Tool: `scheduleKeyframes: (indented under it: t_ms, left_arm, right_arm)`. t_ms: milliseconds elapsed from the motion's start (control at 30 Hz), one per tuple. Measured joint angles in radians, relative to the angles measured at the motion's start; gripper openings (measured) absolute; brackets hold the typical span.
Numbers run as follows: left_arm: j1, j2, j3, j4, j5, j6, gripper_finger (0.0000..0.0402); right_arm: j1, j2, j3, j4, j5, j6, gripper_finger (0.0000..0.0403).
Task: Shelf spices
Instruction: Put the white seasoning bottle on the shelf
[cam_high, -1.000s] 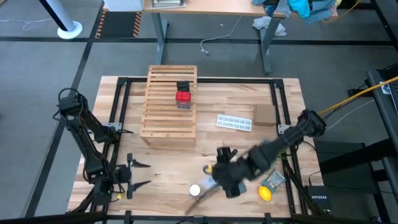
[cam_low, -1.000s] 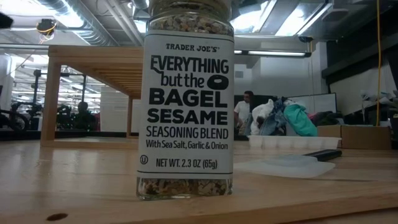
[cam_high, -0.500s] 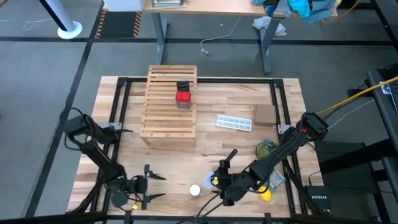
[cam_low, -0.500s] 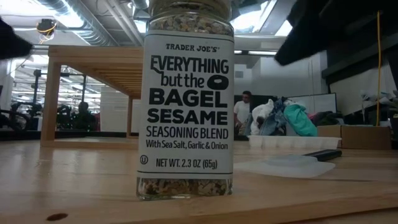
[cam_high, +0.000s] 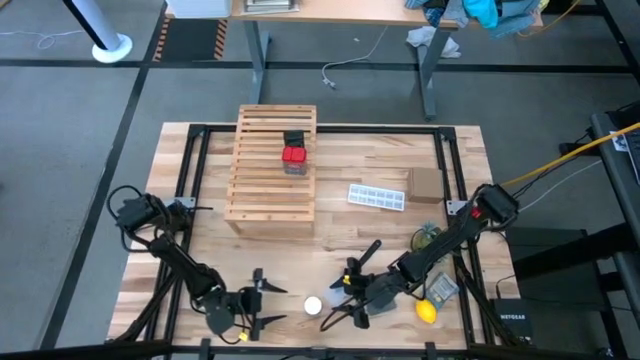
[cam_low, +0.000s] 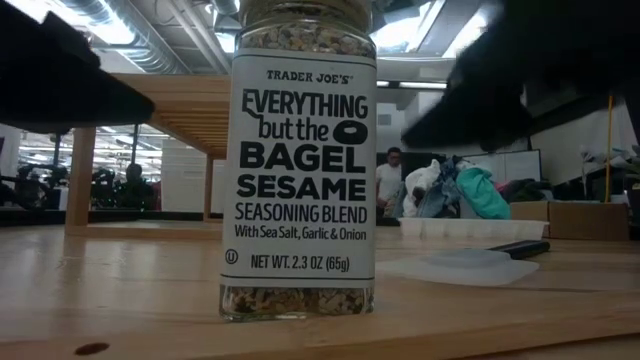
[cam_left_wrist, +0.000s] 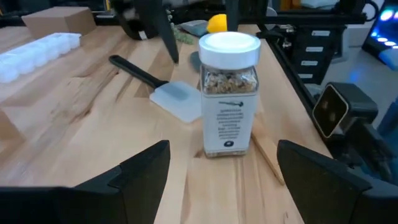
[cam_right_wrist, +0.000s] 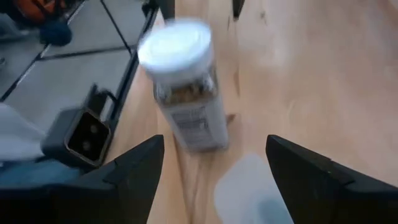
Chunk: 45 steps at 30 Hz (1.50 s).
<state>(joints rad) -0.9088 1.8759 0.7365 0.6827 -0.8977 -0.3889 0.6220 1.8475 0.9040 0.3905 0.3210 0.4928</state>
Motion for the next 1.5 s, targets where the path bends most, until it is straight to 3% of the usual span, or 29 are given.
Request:
scheduleKeyframes:
  t_ms: [333, 700, 1100, 1500]
  left_arm:
    - [0.010, 0.000, 0.008, 0.007, 0.037, 0.051, 0.0289]
    - [0.043, 0.000, 0.008, 0.011, 0.083, -0.002, 0.0289]
    - [0.111, 0.072, 0.076, 0.009, 0.173, 0.007, 0.0289]
    - [0.157, 0.151, 0.169, 0.009, 0.197, 0.047, 0.0289]
  right_arm:
    - [-0.003, 0.133, -0.001, 0.185, -0.026, -0.003, 0.0289]
    - [-0.014, 0.197, 0.000, 0.314, -0.045, -0.003, 0.0289]
    - [-0.014, 0.200, 0.038, 0.314, -0.045, -0.055, 0.0289]
    - [-0.014, 0.200, 0.044, 0.310, -0.034, -0.075, 0.0289]
